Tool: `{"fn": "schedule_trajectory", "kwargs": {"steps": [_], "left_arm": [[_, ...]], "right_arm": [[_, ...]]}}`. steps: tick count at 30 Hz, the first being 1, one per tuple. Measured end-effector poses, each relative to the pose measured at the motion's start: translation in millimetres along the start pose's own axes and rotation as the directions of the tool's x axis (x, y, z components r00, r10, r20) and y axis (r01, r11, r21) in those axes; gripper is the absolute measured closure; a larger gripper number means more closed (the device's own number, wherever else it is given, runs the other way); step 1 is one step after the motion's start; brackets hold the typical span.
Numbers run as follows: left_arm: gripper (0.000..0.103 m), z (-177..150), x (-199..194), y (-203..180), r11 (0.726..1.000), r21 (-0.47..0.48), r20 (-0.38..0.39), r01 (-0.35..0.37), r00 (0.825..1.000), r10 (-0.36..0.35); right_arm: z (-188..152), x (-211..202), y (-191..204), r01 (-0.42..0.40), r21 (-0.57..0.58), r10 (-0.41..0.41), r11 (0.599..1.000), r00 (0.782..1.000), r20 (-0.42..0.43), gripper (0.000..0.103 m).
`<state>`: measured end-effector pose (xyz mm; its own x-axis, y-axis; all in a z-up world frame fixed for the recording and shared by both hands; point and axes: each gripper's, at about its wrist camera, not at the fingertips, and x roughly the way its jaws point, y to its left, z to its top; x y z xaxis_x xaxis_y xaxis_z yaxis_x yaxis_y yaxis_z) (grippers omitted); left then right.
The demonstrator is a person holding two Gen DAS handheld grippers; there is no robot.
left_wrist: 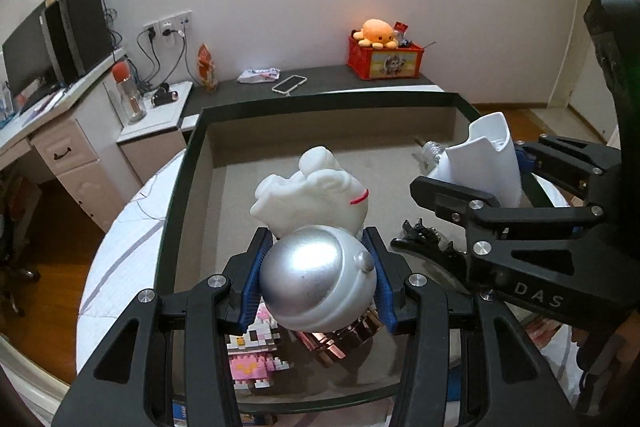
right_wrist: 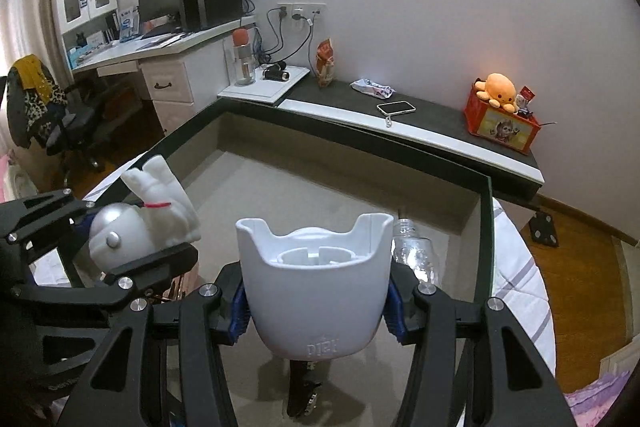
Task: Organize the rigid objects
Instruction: 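Open both tools to drop the silver ball and white plug into the box, then move both tools back toward the items beside the box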
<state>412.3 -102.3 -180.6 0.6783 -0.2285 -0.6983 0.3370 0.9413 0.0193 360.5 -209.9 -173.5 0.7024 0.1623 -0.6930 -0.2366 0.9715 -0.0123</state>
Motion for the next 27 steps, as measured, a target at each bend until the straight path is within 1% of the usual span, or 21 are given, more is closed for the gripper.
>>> {"fn": "schedule_trajectory", "kwargs": {"steps": [2,4,5,7,8,9,11,14,15,17,18,19,21,22,25,27], "left_arm": [[0.046,1,-8,-1,1.0,0.001,0.022,-0.016,1.0,0.016],[0.029,-1,-20,-2,0.998,-0.001,0.052,-0.057,0.997,0.057],[0.026,0,-24,-1,0.997,-0.003,0.068,-0.073,0.995,0.073],[0.01,-2,-38,2,0.994,-0.021,0.105,-0.106,0.989,0.108],[0.007,-3,-44,4,0.993,-0.031,0.114,-0.118,0.986,0.121],[0.005,-4,-51,6,0.991,-0.037,0.13,-0.127,0.983,0.131],[0.003,-7,-63,8,0.987,-0.045,0.152,-0.153,0.976,0.158],[0.001,-15,-85,8,0.979,-0.045,0.172,-0.2,0.964,0.205],[0.0,-19,-92,8,0.976,-0.046,0.183,-0.214,0.958,0.219],[0.0,-27,-109,11,0.971,-0.059,0.21,-0.232,0.948,0.24],[0.0,-33,-118,12,0.969,-0.071,0.223,-0.238,0.943,0.248],[0.0,-38,-127,15,0.968,-0.088,0.237,-0.236,0.938,0.251],[0.0,-48,-142,20,0.967,-0.107,0.251,-0.229,0.935,0.249],[0.0,-54,-149,22,0.966,-0.114,0.256,-0.234,0.932,0.256],[0.0,-69,-169,25,0.961,-0.109,0.271,-0.253,0.923,0.273],[0.0,-79,-180,26,0.959,-0.106,0.277,-0.261,0.919,0.281]], "right_arm": [[-1,-2,0,-0.007,0.011,0.007,1.0,1.0,0.003,0.049],[-2,-5,-1,0.002,0.022,-0.002,1.0,1.0,0.014,0.046],[-2,-7,-2,0.008,0.032,-0.009,0.999,1.0,0.023,0.045],[-2,-18,-4,0.017,0.053,-0.02,0.998,0.998,0.058,0.031],[-3,-25,-5,0.028,0.057,-0.032,0.998,0.996,0.078,0.027],[-2,-28,-5,0.033,0.057,-0.038,0.998,0.995,0.09,0.021],[-3,-46,-2,0.022,0.054,-0.029,0.998,0.99,0.139,0.021],[-7,-68,4,0.025,0.059,-0.035,0.998,0.983,0.181,0.018],[-10,-78,6,0.023,0.058,-0.035,0.998,0.978,0.203,0.015],[-15,-95,10,0.041,0.066,-0.056,0.997,0.971,0.234,0.001],[-19,-105,13,0.045,0.067,-0.062,0.997,0.962,0.265,0.0],[-22,-113,15,0.043,0.066,-0.06,0.997,0.957,0.283,0.0],[-30,-130,20,0.033,0.071,-0.053,0.997,0.953,0.3,0.0],[-36,-139,23,0.029,0.072,-0.051,0.997,0.945,0.322,0.0],[-50,-163,34,0.045,0.072,-0.068,0.996,0.929,0.365,0.0],[-59,-176,40,0.055,0.067,-0.076,0.996,0.923,0.377,0.0]]}}
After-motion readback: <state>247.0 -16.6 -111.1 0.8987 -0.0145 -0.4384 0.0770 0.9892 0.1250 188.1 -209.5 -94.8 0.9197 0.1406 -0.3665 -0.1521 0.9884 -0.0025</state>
